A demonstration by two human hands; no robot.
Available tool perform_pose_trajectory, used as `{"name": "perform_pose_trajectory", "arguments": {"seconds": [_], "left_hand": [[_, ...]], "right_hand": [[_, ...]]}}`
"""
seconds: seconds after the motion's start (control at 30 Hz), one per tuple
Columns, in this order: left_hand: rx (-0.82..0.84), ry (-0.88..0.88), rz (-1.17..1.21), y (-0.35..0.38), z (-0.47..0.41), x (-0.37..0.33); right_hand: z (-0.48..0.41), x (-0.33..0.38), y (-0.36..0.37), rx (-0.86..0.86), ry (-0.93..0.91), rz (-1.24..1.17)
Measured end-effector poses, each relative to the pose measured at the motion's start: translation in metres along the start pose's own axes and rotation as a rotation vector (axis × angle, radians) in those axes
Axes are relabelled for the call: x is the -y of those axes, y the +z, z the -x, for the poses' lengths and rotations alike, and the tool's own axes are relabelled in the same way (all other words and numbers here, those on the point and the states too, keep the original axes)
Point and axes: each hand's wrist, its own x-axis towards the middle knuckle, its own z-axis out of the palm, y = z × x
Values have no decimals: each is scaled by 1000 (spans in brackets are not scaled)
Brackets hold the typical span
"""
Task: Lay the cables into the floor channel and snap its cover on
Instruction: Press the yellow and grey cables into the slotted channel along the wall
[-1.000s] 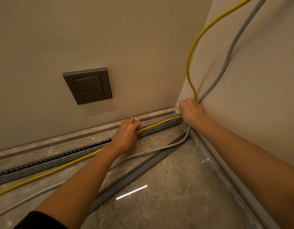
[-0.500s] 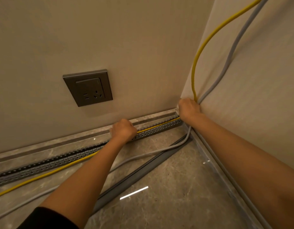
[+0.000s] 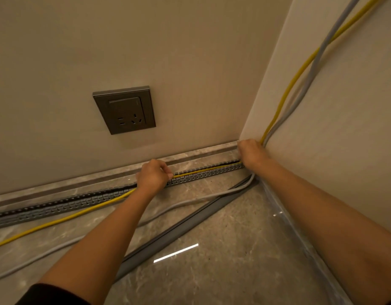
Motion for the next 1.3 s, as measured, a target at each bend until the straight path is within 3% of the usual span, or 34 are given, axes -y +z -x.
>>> {"name": "perform_pose_trajectory", "arguments": {"seconds": [0.17,0.4,0.5,0.6,0.7,0.9,1.07,1.17,1.3], "left_hand": [[-214,142,-198,1,14,-3],[-273,520,-291,7,41,-8],[-37,621,-265,9,50,-14],[260,622,-382,12,55,-14],[331,560,-488,15,55,-11],[80,576,-342,11,54,0],[-149,568,-106,-11,45,-8],[-157,533,5,-17,41,-12],[-153,514,-40,-13,32,-8]], "right_hand": [[7,-5,4,-30,-21,-78],[27,-19,4,-64,-186,-123],[37,-23,4,-87,-256,-147],[49,-26,3,83,-297,-125],[56,-29,8,251,-344,-9],[53,-35,12,98,-432,222],[46,-28,3,-76,-435,138],[36,-23,-4,-88,-410,95],[24,-18,-4,-138,-418,128]]}}
